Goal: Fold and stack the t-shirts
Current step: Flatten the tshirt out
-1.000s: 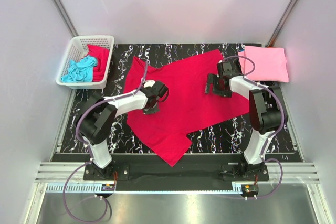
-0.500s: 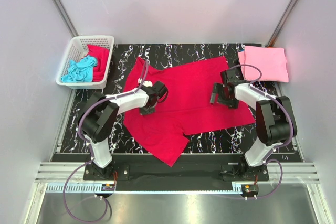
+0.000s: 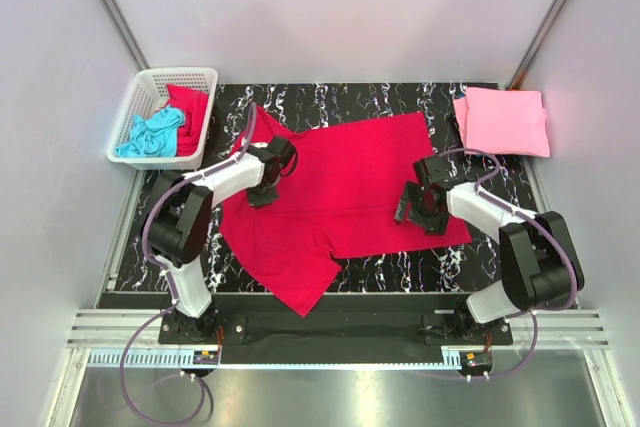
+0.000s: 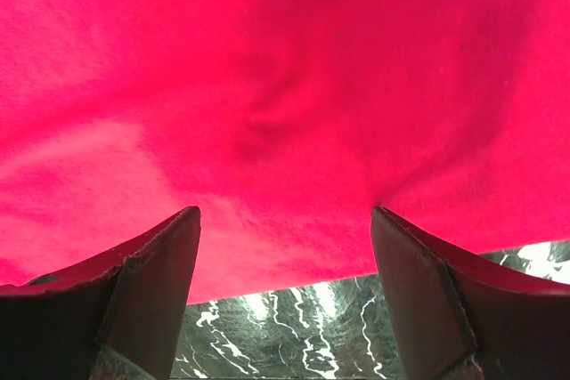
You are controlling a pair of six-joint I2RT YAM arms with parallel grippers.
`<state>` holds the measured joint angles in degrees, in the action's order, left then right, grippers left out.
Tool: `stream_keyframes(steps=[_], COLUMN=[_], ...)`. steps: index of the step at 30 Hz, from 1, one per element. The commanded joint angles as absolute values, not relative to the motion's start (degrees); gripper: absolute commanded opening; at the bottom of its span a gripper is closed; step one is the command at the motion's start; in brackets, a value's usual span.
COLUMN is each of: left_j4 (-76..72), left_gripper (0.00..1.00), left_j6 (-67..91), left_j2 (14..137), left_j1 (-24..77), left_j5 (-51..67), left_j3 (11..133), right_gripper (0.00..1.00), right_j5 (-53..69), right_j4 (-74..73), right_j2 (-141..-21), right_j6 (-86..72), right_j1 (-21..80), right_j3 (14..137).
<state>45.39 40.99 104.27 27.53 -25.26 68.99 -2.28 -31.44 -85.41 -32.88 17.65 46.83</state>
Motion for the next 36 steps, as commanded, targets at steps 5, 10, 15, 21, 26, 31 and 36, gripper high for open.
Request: stream_keyframes(steps=[5,10,15,21,26,31,36], left_j4=[41.0,40.4,35.4,31.8,31.2,31.6,34.6], left_gripper=[0.08,0.08,0.06,0.03,0.00,0.00,0.00], left_j6=[37.8,39.8,43.8,46.8,48.3,49.7,52.6], left_j2=[91.6,84.7,78.9,78.1,80.7,82.6,86.5], left_j1=[29.2,31.8,39.4,49.6,52.6,54.7,57.0], left_j5=[-22.1,-18.5,-14.1,-13.7,-14.7,-15.3,-17.9], left_j3=[67.7,63.5,53.5,45.7,43.5,43.0,41.7], right_gripper=[0.81,0.82,0.83,0.81,0.80,0.80,0.79], right_j5=[-3.2,-6.3,-7.9,-5.0,-3.6,-1.8,0.4], right_j4=[-31.8,-33.3,-33.2,-28.9,-27.2,-25.4,-23.1], right_j2=[-83.1,-82.8,-88.9,-92.9,-91.9,-91.9,-93.3], right_j6=[-35.0,-33.1,-29.8,-28.0,-28.4,-29.2,-31.3], right_j1=[18.5,18.6,18.6,18.5,18.5,18.6,18.5], right_j3=[49.7,54.0,58.9,57.0,54.3,51.4,48.6])
